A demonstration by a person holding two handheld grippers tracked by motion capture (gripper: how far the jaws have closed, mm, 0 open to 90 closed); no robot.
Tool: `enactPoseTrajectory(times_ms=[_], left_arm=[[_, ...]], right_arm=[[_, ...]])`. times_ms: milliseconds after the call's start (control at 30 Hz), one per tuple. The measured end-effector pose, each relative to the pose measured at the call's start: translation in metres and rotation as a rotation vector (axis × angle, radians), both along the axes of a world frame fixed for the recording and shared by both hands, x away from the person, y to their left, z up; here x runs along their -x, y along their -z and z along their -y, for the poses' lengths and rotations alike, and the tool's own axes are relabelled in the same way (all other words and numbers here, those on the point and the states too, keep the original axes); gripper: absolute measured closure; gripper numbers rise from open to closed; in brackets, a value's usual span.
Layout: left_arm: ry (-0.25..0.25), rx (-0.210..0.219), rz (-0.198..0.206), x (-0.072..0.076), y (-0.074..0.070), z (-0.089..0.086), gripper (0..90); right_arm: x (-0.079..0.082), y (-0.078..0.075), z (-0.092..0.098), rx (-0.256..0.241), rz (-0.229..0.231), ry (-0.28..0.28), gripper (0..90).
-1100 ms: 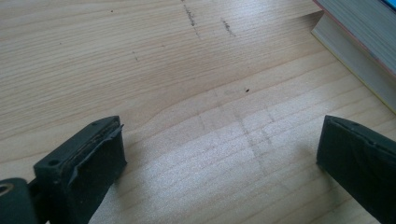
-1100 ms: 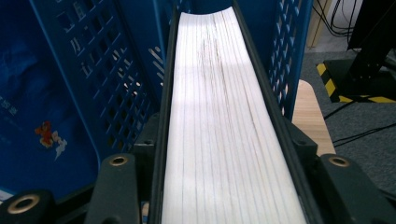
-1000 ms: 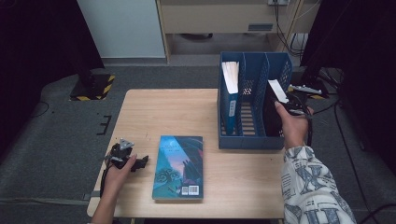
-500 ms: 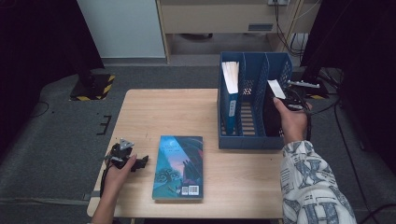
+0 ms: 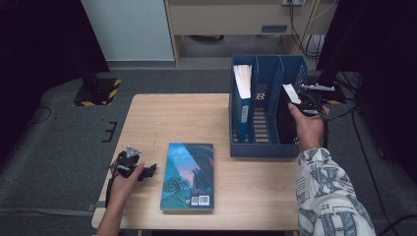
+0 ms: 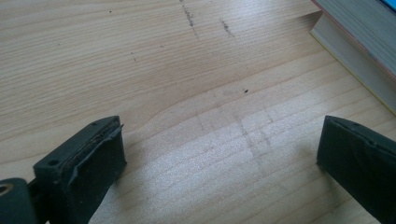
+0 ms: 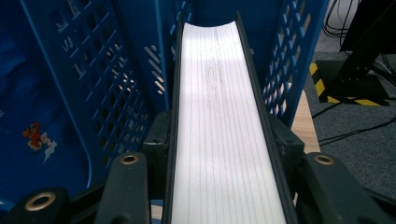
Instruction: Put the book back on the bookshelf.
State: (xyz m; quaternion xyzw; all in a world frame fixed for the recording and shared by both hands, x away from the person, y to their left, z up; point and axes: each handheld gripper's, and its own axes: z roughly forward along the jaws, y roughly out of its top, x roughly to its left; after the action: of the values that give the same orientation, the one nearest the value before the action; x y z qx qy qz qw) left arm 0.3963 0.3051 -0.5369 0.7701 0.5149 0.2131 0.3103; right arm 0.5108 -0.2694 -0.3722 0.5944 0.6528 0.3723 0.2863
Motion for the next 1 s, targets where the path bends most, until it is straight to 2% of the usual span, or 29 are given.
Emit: enactPoseTrajectory(times_ms=[233, 400, 567, 1000], left_arm=[[0.0, 0.0, 0.0, 0.0, 0.0, 0.0, 0.0], [0.0, 0.0, 0.0, 0.0, 0.0, 0.0, 0.0], [0.0, 0.0, 0.0, 0.0, 0.0, 0.0, 0.0], [0.005, 0.0, -0.001, -0.001, 0.0, 0.0, 0.0]], right_arm=[[-0.002, 0.0, 0.005, -0.02, 0.022, 0.023, 53.5], [-0.007, -0.008, 0.005, -0.015, 0.044, 0.027, 53.5], [-0.017, -0.012, 0.005, -0.007, 0.046, 0.023, 53.4], [-0.041, -0.006, 0.004, 0.008, 0.031, 0.041, 53.4]])
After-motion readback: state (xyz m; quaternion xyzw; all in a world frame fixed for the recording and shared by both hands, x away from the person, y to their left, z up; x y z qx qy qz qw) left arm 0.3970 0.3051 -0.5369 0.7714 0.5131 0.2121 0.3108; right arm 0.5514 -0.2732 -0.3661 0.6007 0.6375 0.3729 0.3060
